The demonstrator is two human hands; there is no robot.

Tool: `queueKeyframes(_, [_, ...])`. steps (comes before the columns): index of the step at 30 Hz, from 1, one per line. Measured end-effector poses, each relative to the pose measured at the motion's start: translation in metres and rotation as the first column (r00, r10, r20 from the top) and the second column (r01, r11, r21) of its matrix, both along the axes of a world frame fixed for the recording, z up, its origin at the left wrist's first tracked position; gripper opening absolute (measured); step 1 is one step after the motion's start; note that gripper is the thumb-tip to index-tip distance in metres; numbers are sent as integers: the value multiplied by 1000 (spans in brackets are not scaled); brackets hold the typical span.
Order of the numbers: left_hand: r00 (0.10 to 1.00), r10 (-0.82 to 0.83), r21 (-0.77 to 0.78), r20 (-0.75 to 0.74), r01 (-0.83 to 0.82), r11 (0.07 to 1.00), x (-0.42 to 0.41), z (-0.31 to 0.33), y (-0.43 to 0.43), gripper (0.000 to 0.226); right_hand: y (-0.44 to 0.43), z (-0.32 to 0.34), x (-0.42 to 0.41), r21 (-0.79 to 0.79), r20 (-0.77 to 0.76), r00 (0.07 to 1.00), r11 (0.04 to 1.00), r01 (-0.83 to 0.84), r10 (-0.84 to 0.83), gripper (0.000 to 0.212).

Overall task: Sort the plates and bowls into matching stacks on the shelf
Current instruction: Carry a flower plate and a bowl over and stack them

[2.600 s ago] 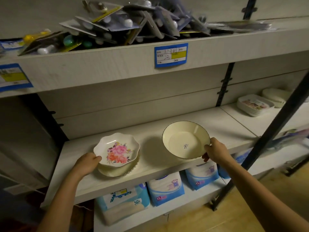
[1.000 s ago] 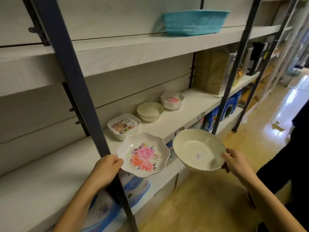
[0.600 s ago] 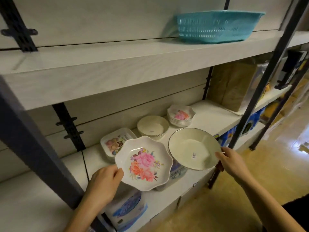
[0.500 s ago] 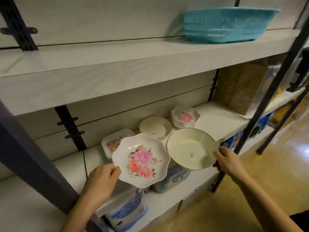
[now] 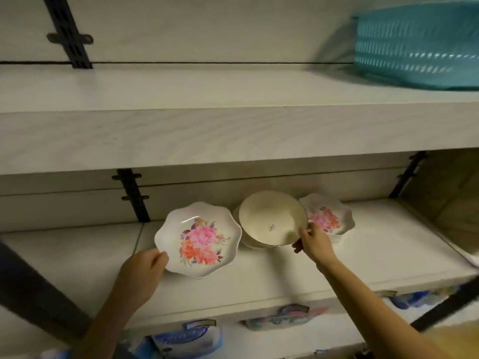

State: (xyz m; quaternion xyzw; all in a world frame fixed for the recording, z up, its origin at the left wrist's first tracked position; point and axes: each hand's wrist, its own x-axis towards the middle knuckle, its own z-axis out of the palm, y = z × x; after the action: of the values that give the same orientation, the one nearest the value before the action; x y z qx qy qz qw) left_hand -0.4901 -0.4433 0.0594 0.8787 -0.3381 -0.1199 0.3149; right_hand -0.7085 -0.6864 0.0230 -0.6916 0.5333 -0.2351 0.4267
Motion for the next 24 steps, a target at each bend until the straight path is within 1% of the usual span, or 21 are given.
queueKeyframes(4, [995,96,-30,-24,-97,995,-12,-4,-12,39,-31,-12,24,12,-18,997,997,-70,70,20])
queueKeyframes(7, [987,158,-22,-37,-159,987,-21,-3,-17,41,-45,-22,35,-9,-77,990,993,-119,117,25])
queueKeyframes(9, [985,167,-15,-49,-167,986,-24,-5,-20,40,-45,-26,38,-14,-118,981,988,-154,151,27])
queueKeyframes(11, [982,167,-13,-83,-168,986,-25,-8,-21,38,-45,-31,36,-12,-103,979,984,-180,178,40])
queueKeyframes(12, [982,167,-13,-92,-169,986,-25,-9,-22,37,-44,-33,34,0,-67,980,982,-186,186,48])
queueKeyframes(13, [983,162,-9,-89,-164,987,-25,-9,-23,36,-44,-34,30,11,-41,979,980,-199,200,52])
queueKeyframes(16, [990,130,-8,-56,-131,991,-26,-9,-32,34,-34,-19,12,-5,-77,952,955,-297,296,33])
queueKeyframes(18, [995,88,-18,-45,-89,996,-28,-9,-44,36,-29,-8,-4,-25,-127,933,940,-341,335,33])
queueKeyframes(20, [999,41,-14,-32,-41,999,-30,-11,-58,37,-27,0,-23,-21,-170,919,931,-364,356,27])
queueKeyframes(24, [1000,-27,-6,9,27,1000,-42,-13,-94,28,-30,12,-64,-6,-254,897,926,-377,363,18])
